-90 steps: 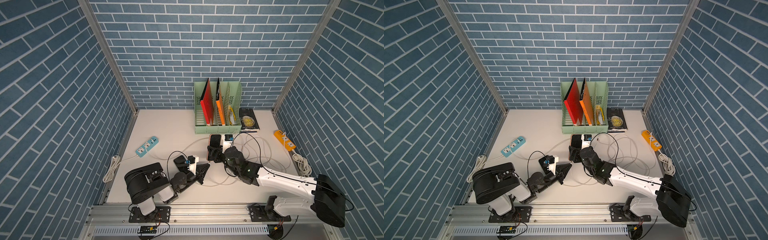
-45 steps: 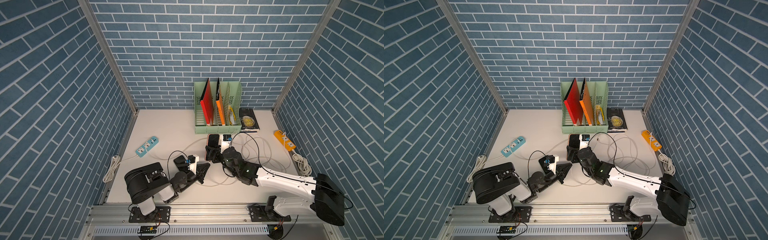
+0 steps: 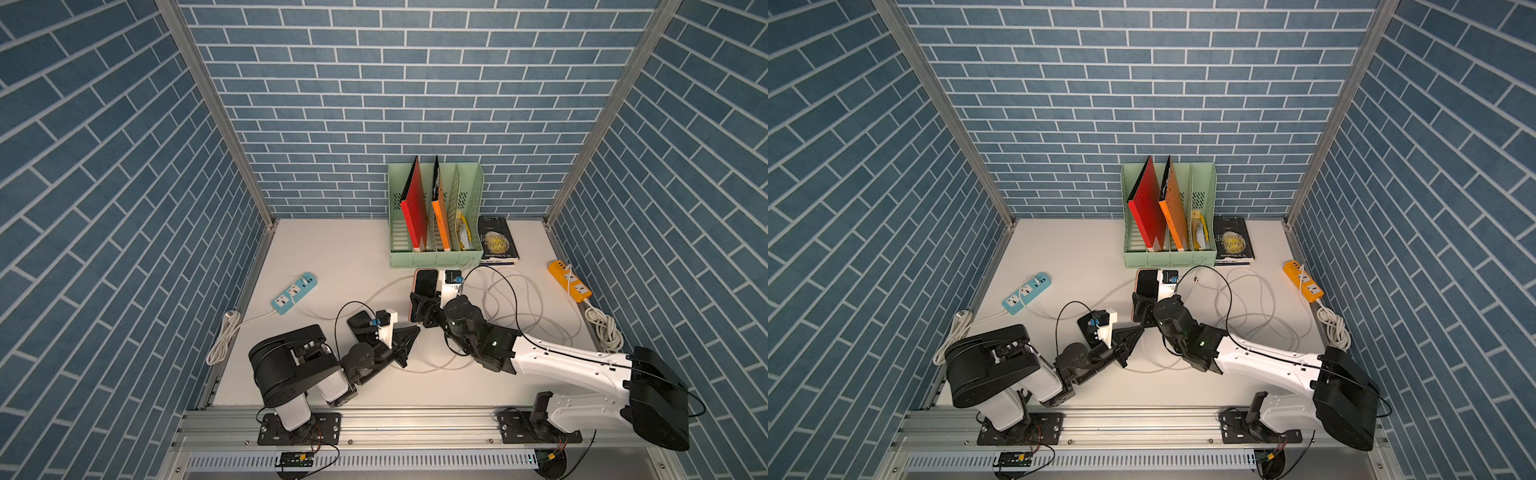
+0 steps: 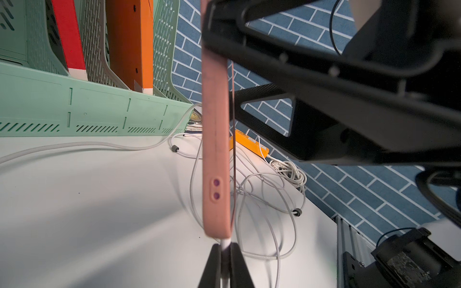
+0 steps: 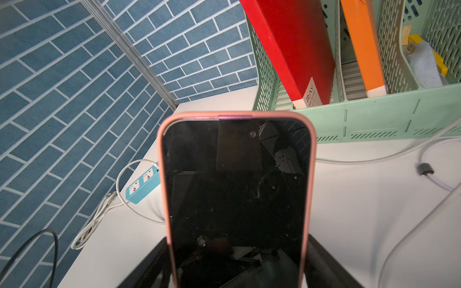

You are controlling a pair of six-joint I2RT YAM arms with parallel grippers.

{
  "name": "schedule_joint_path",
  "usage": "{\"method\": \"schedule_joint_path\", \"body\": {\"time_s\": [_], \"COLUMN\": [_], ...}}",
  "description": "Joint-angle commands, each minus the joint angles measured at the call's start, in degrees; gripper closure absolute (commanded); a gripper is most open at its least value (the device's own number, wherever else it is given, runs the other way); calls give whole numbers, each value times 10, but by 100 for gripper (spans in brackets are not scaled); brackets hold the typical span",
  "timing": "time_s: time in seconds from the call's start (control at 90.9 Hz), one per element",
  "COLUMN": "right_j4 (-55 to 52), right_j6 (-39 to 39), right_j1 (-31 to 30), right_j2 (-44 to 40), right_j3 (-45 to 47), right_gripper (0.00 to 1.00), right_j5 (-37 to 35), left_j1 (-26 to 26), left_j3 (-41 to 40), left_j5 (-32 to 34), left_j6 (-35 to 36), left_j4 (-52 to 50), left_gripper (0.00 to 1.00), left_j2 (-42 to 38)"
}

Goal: Plug the charging cable into the phone
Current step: Insert the charging cable into the phone.

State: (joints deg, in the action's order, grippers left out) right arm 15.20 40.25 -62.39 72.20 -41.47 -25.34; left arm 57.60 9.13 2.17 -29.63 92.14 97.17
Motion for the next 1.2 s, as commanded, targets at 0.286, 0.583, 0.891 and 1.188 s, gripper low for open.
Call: {"method": "schedule_joint_path", "body": {"time_s": [0.286,0.583,0.891,1.188], "right_j4": [47,40,36,24], "right_j6": [17,28,36,20], "right_j1": [-35,-53,-57,-31], "right_j2": [18,28,26,25], "right_j3": [21,34,46,10], "right_gripper": [79,79,79,78], "right_j5": [-32,-39,-35,-44], "left_j1": [-20,-21,-29,-31], "left_j3": [-8,-13,-26,-35], "left_j5": [-5,-1,0,-8], "left_j6": [-20,-23,-33,-37], "left_j4": [42,50,78,94], "left_gripper": [100,100,100,37], "left_j2": [18,19,26,24]}}
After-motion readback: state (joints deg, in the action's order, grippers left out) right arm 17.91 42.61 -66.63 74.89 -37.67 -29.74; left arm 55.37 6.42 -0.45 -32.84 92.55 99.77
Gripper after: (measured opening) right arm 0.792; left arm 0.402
